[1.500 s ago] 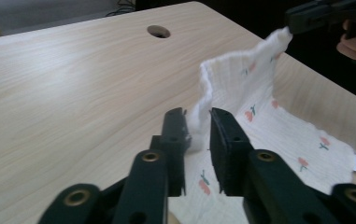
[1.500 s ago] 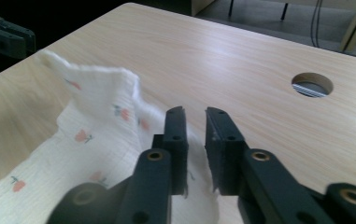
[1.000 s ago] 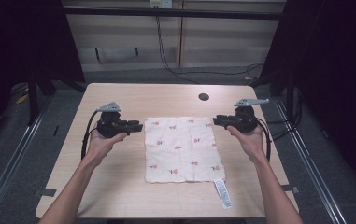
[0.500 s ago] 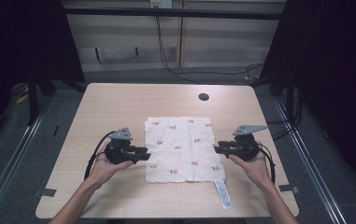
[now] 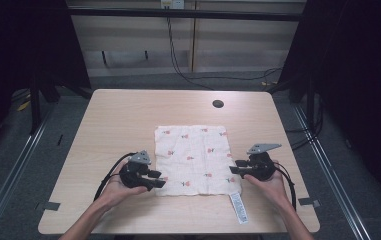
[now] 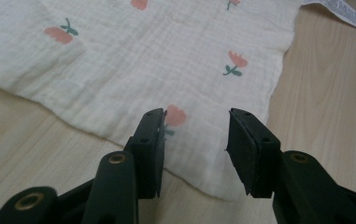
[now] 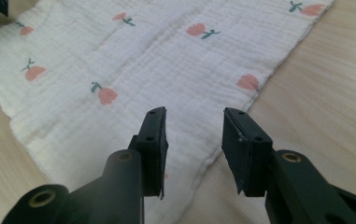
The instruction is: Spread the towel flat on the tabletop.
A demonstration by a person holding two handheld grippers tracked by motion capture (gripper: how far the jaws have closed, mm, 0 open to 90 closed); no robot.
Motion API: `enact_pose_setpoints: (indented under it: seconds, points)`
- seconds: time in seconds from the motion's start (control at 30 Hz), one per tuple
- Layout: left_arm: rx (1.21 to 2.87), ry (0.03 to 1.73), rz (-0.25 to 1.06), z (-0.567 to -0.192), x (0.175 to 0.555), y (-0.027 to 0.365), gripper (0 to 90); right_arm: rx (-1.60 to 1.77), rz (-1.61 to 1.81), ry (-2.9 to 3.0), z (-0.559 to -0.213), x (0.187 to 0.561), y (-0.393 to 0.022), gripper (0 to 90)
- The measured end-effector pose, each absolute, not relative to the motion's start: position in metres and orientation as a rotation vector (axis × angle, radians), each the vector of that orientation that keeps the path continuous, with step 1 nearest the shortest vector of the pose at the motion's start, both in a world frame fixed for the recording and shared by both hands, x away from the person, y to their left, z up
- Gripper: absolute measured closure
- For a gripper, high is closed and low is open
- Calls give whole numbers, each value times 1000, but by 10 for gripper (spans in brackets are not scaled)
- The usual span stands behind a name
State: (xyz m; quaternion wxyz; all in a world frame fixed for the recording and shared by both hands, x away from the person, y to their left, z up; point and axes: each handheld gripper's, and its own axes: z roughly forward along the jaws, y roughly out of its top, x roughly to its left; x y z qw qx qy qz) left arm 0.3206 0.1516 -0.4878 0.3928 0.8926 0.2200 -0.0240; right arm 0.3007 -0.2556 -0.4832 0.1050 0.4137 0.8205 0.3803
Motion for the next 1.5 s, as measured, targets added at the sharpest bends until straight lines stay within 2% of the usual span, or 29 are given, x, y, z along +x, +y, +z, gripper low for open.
enact_pose_setpoints:
  seconds: [0.3, 0.53, 0.57, 0.6, 0.63, 0.7, 0.83, 0.97, 1.5]
  points:
    - [2301, 553, -42, -495, 308, 153, 517, 1195, 1032, 2465, -495, 304, -247, 611]
    - [2317, 525, 9, -496, 303, 149, 521, 1176, 996, 2454, -498, 303, -242, 644]
    - [2333, 514, 34, -495, 302, 147, 568, 1173, 979, 2448, -497, 302, -242, 683]
    - [2333, 514, 34, -495, 302, 147, 604, 1173, 979, 2448, -497, 302, -242, 683]
    - [2338, 512, 44, -494, 301, 146, 604, 1166, 983, 2443, -498, 303, -242, 710]
    - [2350, 509, 53, -494, 300, 146, 680, 1179, 975, 2427, -498, 303, -244, 767]
    - [2338, 528, 30, -495, 301, 148, 863, 1201, 1010, 2443, -498, 302, -248, 874]
    - [2327, 540, -31, -495, 300, 153, 874, 1201, 1033, 2464, -496, 298, -247, 885]
    - [2309, 521, -95, -490, 273, 176, 873, 1107, 1120, 2523, -483, 268, -239, 890]
